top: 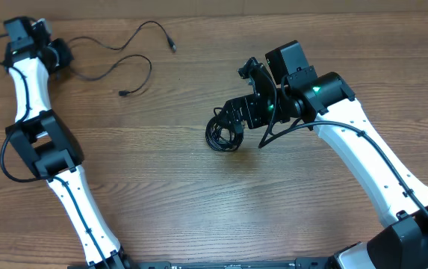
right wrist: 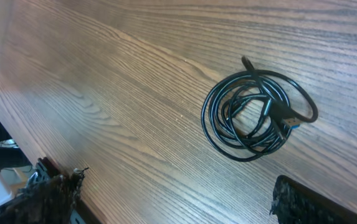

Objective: Untangle cables

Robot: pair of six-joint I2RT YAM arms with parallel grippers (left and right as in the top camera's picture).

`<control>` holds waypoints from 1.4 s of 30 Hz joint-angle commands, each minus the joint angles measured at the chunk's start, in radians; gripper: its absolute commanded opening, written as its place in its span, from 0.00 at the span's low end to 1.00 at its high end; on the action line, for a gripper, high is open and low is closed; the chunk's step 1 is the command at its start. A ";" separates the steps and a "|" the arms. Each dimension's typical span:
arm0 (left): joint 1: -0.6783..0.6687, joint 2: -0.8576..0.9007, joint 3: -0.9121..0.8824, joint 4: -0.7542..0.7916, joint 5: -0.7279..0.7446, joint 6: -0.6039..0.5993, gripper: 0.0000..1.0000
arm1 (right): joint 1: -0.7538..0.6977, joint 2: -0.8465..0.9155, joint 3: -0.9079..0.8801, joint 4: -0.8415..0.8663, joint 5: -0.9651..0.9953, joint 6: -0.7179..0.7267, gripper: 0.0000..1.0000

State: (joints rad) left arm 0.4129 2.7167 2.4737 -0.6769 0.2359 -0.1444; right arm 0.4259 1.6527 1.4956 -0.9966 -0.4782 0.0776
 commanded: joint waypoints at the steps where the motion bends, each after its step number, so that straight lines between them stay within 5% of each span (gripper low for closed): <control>1: 0.035 0.006 0.002 0.020 -0.123 0.031 0.08 | -0.003 -0.001 -0.004 -0.013 0.007 -0.008 1.00; 8: 0.127 0.006 0.002 0.082 -0.192 0.036 0.16 | -0.003 -0.001 -0.004 -0.012 0.007 -0.008 1.00; 10: 0.138 0.006 0.002 0.121 -0.195 0.040 0.28 | -0.003 -0.001 -0.004 -0.011 0.007 -0.008 1.00; 14: 0.151 0.004 0.045 0.151 -0.209 0.040 0.69 | -0.003 -0.001 -0.004 -0.009 0.006 -0.007 1.00; 21: 0.209 0.004 0.232 0.025 -0.247 0.006 0.65 | -0.003 -0.001 -0.004 -0.015 0.006 -0.004 1.00; 25: 0.217 0.004 0.352 -0.047 -0.246 0.019 0.98 | -0.003 -0.001 -0.004 -0.015 0.006 -0.004 1.00; 35: 0.212 0.005 0.332 -0.192 -0.247 0.024 1.00 | -0.003 -0.001 -0.004 -0.017 0.007 -0.005 1.00; 42: 0.212 0.005 0.257 -0.262 -0.239 0.142 1.00 | -0.003 -0.001 -0.004 -0.020 0.007 -0.009 1.00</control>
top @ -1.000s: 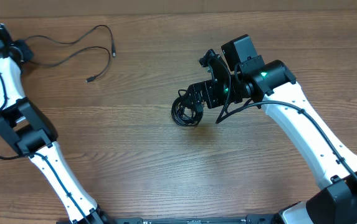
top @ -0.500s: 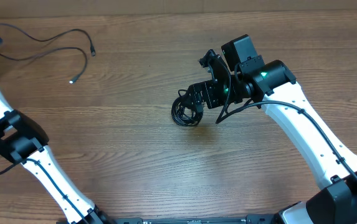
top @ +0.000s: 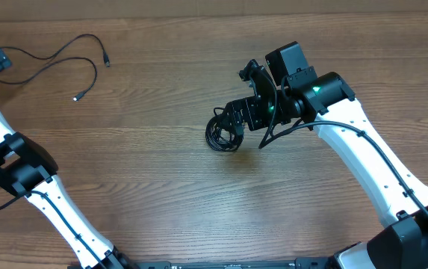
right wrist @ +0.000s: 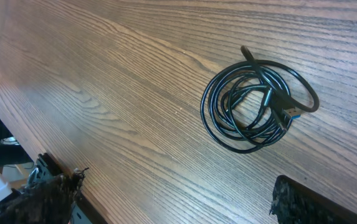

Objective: Untangle cables

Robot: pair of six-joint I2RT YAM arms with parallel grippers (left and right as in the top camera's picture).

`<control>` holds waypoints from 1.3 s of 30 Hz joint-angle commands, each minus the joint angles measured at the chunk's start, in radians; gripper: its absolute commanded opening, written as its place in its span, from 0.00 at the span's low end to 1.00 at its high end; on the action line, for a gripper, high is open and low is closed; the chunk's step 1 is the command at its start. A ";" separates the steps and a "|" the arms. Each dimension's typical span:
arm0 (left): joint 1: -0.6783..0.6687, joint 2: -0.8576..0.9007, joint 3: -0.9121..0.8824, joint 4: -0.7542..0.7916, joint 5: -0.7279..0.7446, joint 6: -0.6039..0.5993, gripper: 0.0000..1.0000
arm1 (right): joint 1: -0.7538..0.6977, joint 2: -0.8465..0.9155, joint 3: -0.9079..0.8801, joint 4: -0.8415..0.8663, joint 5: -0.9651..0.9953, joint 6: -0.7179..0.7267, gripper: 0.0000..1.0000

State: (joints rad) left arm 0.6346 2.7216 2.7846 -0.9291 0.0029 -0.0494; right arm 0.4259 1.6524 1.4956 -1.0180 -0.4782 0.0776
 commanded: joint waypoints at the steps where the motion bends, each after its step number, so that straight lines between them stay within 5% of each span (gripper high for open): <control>1: -0.010 0.000 -0.079 -0.011 -0.006 0.047 1.00 | -0.003 0.000 -0.004 0.001 0.007 -0.009 1.00; 4: -0.006 0.000 -0.128 -0.011 -0.026 0.046 0.92 | -0.003 0.000 -0.004 0.001 0.007 -0.009 1.00; 5: -0.006 0.000 -0.132 -0.012 -0.029 0.032 0.73 | -0.002 0.000 -0.004 0.000 0.007 -0.008 1.00; 11: -0.021 -0.003 0.011 -0.064 0.093 -0.064 0.77 | -0.003 0.000 -0.004 -0.003 0.007 -0.008 1.00; 17: -0.046 -0.003 0.212 -0.226 0.010 -0.163 0.68 | -0.002 0.000 -0.004 -0.005 0.007 -0.009 1.00; 19: -0.049 -0.003 0.261 -0.285 -0.027 -0.195 0.50 | -0.002 0.000 -0.004 -0.010 0.006 -0.027 1.00; 25: -0.053 -0.002 0.258 -0.326 -0.166 -0.191 0.28 | -0.002 0.000 -0.004 -0.024 0.007 -0.061 1.00; 32: -0.049 0.000 0.128 -0.123 -0.109 -0.059 0.21 | -0.002 0.000 -0.004 -0.024 0.007 -0.064 1.00; 39: -0.049 0.000 -0.106 0.115 -0.080 -0.058 0.17 | -0.002 0.000 -0.004 -0.016 0.007 -0.064 1.00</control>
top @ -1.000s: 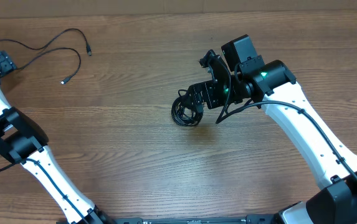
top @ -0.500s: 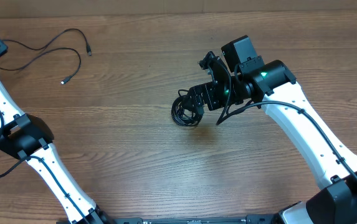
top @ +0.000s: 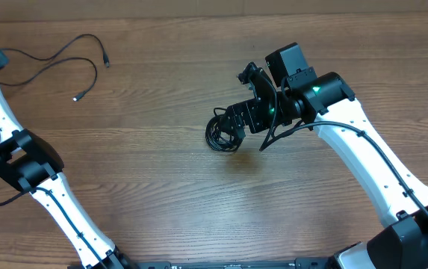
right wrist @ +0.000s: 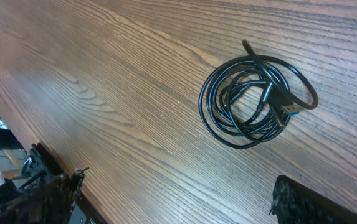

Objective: Untangle cables

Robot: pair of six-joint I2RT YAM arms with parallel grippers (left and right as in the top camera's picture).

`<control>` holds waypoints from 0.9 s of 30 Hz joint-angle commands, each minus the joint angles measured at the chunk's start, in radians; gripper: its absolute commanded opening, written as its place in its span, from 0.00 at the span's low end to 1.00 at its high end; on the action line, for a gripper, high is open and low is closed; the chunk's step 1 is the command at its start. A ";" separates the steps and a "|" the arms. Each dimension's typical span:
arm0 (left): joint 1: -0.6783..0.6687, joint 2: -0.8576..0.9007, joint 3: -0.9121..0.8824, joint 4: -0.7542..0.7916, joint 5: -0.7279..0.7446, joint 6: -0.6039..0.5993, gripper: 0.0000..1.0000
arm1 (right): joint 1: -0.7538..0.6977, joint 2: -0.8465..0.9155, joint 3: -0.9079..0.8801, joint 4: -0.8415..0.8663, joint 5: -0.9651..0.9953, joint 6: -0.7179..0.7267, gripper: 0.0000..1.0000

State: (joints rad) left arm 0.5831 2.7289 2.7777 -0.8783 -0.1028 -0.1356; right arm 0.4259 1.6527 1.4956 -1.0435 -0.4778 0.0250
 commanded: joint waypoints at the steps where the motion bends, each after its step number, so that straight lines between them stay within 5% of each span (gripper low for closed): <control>1: 0.003 -0.007 -0.121 0.086 0.026 0.028 0.16 | -0.002 -0.001 -0.004 0.010 0.006 -0.012 1.00; 8: 0.042 -0.009 -0.219 0.124 -0.018 0.043 0.15 | -0.002 -0.001 -0.004 -0.003 0.006 -0.007 1.00; 11: 0.051 -0.029 -0.171 0.064 0.074 0.043 0.04 | -0.002 -0.001 -0.004 -0.003 0.006 -0.007 1.00; 16: 0.028 -0.123 -0.093 0.044 0.264 -0.051 0.04 | -0.002 -0.001 -0.004 -0.021 0.006 -0.007 1.00; 17: 0.012 -0.188 -0.084 0.048 0.280 -0.171 0.11 | -0.002 -0.001 -0.004 -0.029 0.006 -0.007 1.00; 21: -0.018 -0.260 -0.084 0.024 0.280 -0.201 0.26 | -0.002 -0.001 -0.004 -0.037 0.006 -0.007 1.00; 24: -0.036 -0.275 -0.084 -0.067 0.268 -0.201 0.13 | -0.002 -0.001 -0.004 -0.036 0.006 -0.008 1.00; 27: -0.041 -0.263 -0.086 -0.187 0.080 -0.201 0.07 | -0.002 -0.001 -0.004 -0.036 0.006 -0.008 1.00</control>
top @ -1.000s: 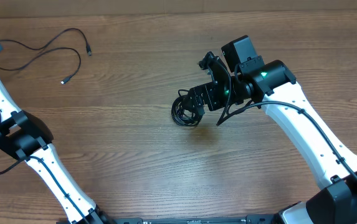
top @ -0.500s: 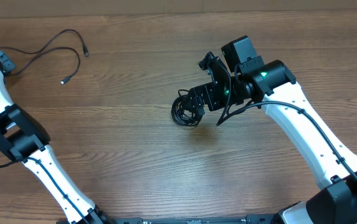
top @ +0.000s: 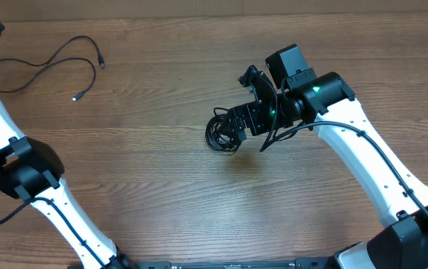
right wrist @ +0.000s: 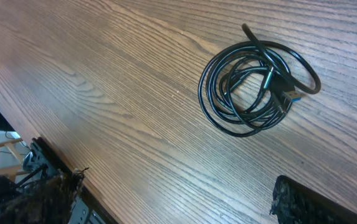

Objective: Untangle cables

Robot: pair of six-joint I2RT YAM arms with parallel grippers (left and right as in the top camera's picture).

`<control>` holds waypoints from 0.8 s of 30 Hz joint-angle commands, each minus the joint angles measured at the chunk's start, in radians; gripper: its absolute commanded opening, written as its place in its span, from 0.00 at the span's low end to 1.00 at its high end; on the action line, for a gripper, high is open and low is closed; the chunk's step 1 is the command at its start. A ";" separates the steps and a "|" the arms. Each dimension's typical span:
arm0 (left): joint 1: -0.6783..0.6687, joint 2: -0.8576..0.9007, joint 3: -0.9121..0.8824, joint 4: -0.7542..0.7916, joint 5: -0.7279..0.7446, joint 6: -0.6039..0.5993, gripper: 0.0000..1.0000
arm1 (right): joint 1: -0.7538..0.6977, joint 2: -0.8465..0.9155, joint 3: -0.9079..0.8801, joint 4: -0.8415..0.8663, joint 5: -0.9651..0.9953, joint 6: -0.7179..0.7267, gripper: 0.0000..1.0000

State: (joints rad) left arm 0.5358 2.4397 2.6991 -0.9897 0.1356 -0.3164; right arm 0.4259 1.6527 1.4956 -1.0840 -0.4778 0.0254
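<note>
A black cable wound into a tight coil (top: 223, 135) lies mid-table; in the right wrist view the coil (right wrist: 253, 90) shows a blue-tipped plug. My right gripper (right wrist: 178, 179) hovers just right of it, open, with nothing between its fingers; overhead it is the black head (top: 240, 112). A thin loose black cable (top: 49, 63) sprawls at the far left, its two plugs lying free. My left gripper sits in the top-left corner, cut off by the frame edge, so its jaws are hidden.
The left arm (top: 19, 172) runs up the left side of the wooden table (top: 161, 202). The right arm (top: 363, 157) crosses the right side. The right wrist view shows the table's edge (right wrist: 53, 165) at lower left.
My left wrist has gone further up into the top-left corner, and the loose cable lies slightly more to the left. The coil and the open right gripper have barely shifted.
At first my left gripper was at the upper left with the loose cable stretching toward mid-table. Later it stood at the far left edge and the cable lay well to the left. It stayed there, and now sits in the corner. The coil never moved.
</note>
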 commanded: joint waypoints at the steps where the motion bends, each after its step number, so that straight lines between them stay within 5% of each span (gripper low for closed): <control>1: 0.006 0.034 -0.011 -0.100 -0.226 -0.020 0.08 | -0.002 -0.001 -0.004 0.004 0.006 -0.008 1.00; 5: 0.012 0.046 -0.059 -0.131 -0.410 0.029 0.09 | -0.002 -0.001 -0.004 0.006 0.006 -0.026 1.00; 18: 0.093 0.060 -0.483 0.341 -0.325 0.198 0.11 | -0.002 -0.001 -0.004 0.020 0.006 -0.034 1.00; 24: 0.103 0.060 -0.664 0.512 -0.275 0.270 0.20 | -0.002 -0.001 -0.004 0.027 0.006 -0.030 1.00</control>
State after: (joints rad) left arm 0.6395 2.4874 2.0953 -0.5133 -0.1741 -0.1139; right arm 0.4259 1.6527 1.4956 -1.0637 -0.4778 -0.0002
